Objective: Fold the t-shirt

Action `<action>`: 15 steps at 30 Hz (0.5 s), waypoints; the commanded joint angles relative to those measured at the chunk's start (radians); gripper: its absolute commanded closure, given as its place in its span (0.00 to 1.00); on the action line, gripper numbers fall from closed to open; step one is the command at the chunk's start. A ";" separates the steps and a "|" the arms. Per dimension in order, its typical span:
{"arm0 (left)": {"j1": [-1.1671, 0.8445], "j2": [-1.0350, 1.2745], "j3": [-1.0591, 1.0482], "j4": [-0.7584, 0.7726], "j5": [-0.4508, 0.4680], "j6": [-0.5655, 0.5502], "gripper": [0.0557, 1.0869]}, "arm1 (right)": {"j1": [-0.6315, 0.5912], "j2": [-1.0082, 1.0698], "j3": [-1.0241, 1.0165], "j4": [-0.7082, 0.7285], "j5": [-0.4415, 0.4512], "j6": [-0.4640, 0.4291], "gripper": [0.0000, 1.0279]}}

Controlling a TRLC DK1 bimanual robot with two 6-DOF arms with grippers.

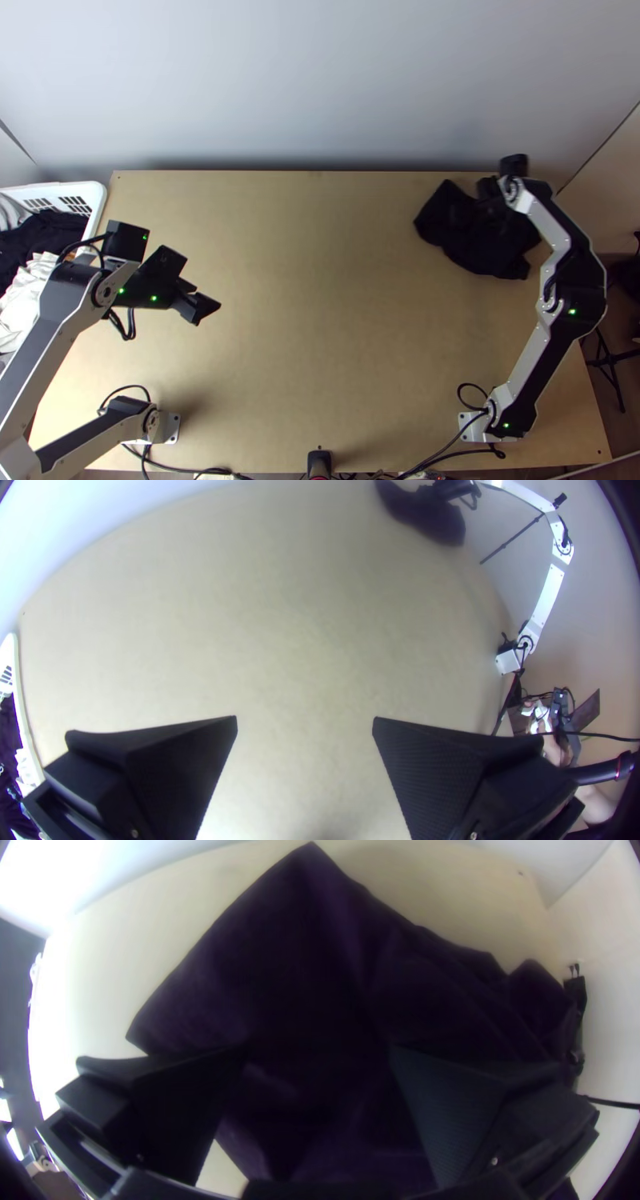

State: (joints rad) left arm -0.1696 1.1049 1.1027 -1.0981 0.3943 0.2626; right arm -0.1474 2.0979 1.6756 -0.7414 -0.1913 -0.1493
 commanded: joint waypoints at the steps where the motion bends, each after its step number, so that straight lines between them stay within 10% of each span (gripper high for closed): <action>1: 0.010 -0.077 -0.052 -0.005 -0.043 0.020 0.04 | -0.141 0.070 0.108 0.010 0.001 0.027 0.03; 15: 0.041 -0.209 -0.101 -0.072 -0.114 0.047 0.04 | -0.190 0.120 0.248 -0.047 -0.040 0.025 0.03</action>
State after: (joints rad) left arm -0.1482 0.9497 1.0168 -1.1584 0.3115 0.3073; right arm -0.3252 2.2520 1.9053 -0.7609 -0.1909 -0.1234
